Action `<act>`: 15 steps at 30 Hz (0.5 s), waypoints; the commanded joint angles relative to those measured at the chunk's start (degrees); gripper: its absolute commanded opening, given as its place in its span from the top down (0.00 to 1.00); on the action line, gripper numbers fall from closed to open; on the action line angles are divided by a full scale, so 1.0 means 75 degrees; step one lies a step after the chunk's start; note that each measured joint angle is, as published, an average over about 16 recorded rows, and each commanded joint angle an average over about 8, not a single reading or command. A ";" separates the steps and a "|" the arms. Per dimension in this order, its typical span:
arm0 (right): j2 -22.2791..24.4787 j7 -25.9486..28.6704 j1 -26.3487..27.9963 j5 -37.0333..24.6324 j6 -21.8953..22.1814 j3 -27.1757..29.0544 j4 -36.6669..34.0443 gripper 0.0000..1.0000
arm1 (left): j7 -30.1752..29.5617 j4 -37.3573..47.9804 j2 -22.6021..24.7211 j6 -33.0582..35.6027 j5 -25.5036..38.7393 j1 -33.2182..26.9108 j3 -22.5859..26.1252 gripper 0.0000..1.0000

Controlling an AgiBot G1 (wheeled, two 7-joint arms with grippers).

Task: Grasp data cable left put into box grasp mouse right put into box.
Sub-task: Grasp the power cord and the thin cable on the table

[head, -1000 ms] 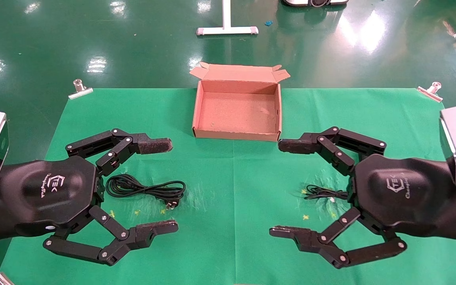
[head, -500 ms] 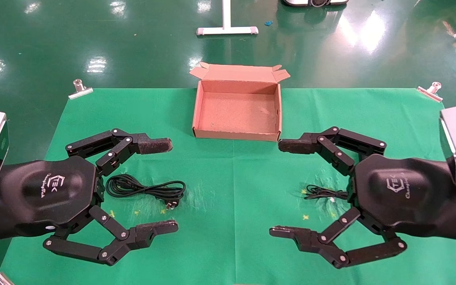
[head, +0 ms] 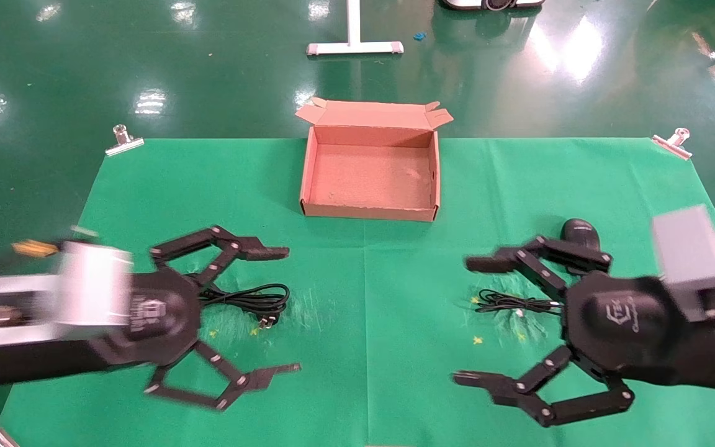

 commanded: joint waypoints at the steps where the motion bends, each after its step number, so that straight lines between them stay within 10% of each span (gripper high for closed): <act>1: 0.0160 0.0061 0.0009 -0.0301 0.0029 -0.0083 -0.0027 0.00 | 0.0383 -0.0077 0.0066 -0.0303 0.0897 -0.0110 0.0198 0.00; 15: 0.0379 -0.0203 -0.0507 -0.0200 0.0365 0.0100 -0.0042 0.00 | -0.0128 -0.0071 0.1215 -0.1320 0.5471 -0.1083 0.1530 0.00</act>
